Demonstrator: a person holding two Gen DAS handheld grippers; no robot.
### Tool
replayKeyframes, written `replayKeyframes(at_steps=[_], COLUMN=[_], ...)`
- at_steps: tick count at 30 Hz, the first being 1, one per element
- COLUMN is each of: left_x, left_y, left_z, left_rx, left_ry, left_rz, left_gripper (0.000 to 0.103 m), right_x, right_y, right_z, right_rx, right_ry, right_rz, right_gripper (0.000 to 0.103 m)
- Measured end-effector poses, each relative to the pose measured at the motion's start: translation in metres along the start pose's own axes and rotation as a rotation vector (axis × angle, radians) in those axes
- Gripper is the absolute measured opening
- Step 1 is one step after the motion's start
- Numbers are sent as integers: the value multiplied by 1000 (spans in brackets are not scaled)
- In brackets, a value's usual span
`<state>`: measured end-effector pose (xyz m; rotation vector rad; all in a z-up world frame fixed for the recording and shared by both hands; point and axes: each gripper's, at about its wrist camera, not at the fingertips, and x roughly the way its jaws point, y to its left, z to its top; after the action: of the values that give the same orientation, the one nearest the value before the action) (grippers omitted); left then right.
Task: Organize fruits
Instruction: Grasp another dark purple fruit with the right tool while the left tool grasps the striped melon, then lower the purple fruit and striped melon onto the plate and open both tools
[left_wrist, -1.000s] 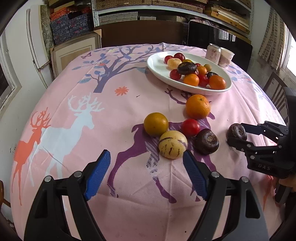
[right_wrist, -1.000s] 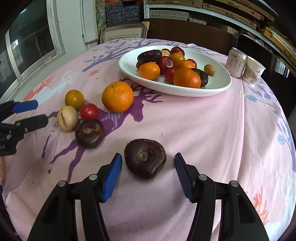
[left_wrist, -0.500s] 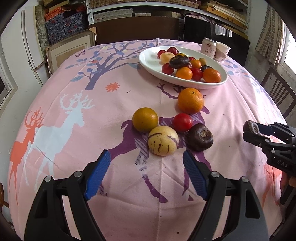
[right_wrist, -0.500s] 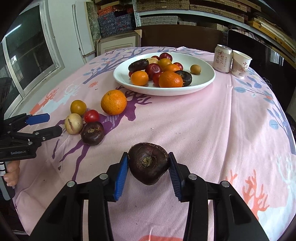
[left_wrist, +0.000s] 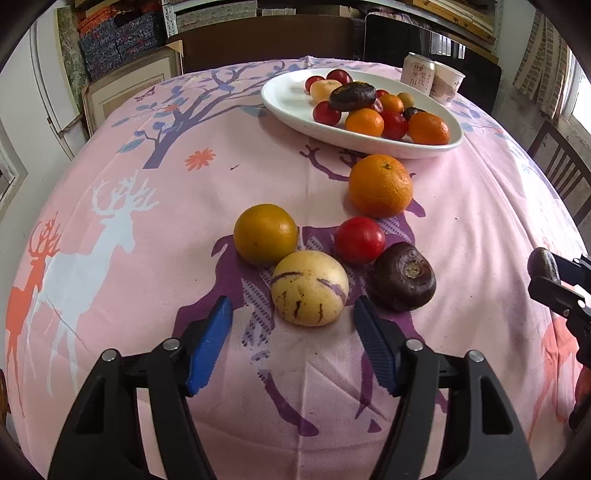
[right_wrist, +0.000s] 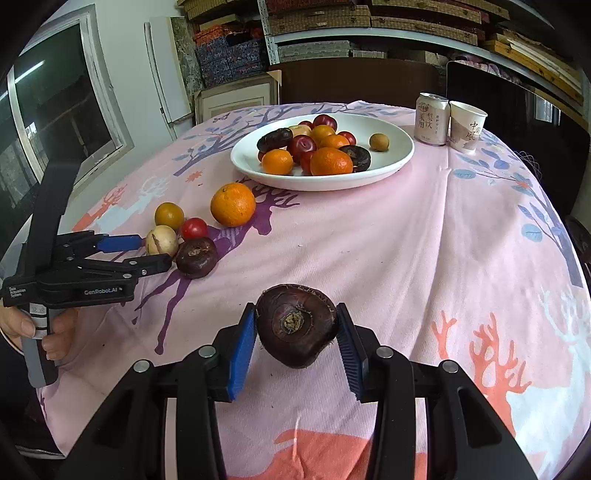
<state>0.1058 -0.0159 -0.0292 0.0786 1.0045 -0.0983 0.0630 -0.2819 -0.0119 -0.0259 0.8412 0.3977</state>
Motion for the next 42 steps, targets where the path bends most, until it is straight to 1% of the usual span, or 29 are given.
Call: replayKeyframes(at_steps=[3, 4, 5, 6, 8, 10, 12, 14, 18, 21, 23, 26, 28, 31, 33, 37, 42], left_x=[0, -1, -2, -5, -10, -20, -36, -54, -78, -83, -83, -71, -54, -27, -13, 11, 29], left_y=[2, 3, 3, 2, 1, 2, 0, -3, -14, -22, -27, -31, -32, -32, -30, -20, -11], left_z=[1, 2, 2, 2, 2, 1, 2, 5, 24, 43, 54, 76, 92, 114, 125, 139, 146], left_rx=[-5, -6, -3, 4, 20, 26, 45, 73, 107, 110, 99, 58, 19, -34, -54, -95, -116], left_ry=[-4, -6, -9, -12, -12, -31, -68, -120, -194, -216, -227, -230, -196, -131, -121, -99, -83], left_rz=[-15, -28, -38, -50, -53, -68, -83, -95, -87, -72, -81, -86, -87, -95, -75, -52, -33], left_gripper=[55, 49, 46, 39, 38, 38, 38, 38, 38, 38, 38, 38, 38, 38, 38, 38, 38], right_x=[-2, -2, -2, -2, -3, -5, -9, -15, -24, -27, -27, -20, -11, 6, 19, 44, 64], right_y=[1, 1, 1, 1, 2, 2, 2, 0, -6, -8, -7, -3, -1, -5, -9, -12, -12], right_z=[0, 0, 0, 0, 1, 2, 6, 12, 30, 47, 60, 79, 91, 106, 113, 119, 125], right_rx=[-2, -2, -2, -3, -5, -12, -19, -27, -29, -25, -28, -40, -44, -8, 23, 38, 31], right_ry=[-4, -4, -3, -3, -5, -13, -26, -42, -88, -135, -162, -193, -204, -188, -178, -147, -124], right_rz=[2, 3, 5, 5, 8, 7, 4, -3, -20, -19, -8, 10, 17, 42, 50, 38, 29], right_gripper=[43, 43, 43, 43, 43, 43, 43, 43, 43, 43, 43, 43, 43, 43, 43, 43, 43])
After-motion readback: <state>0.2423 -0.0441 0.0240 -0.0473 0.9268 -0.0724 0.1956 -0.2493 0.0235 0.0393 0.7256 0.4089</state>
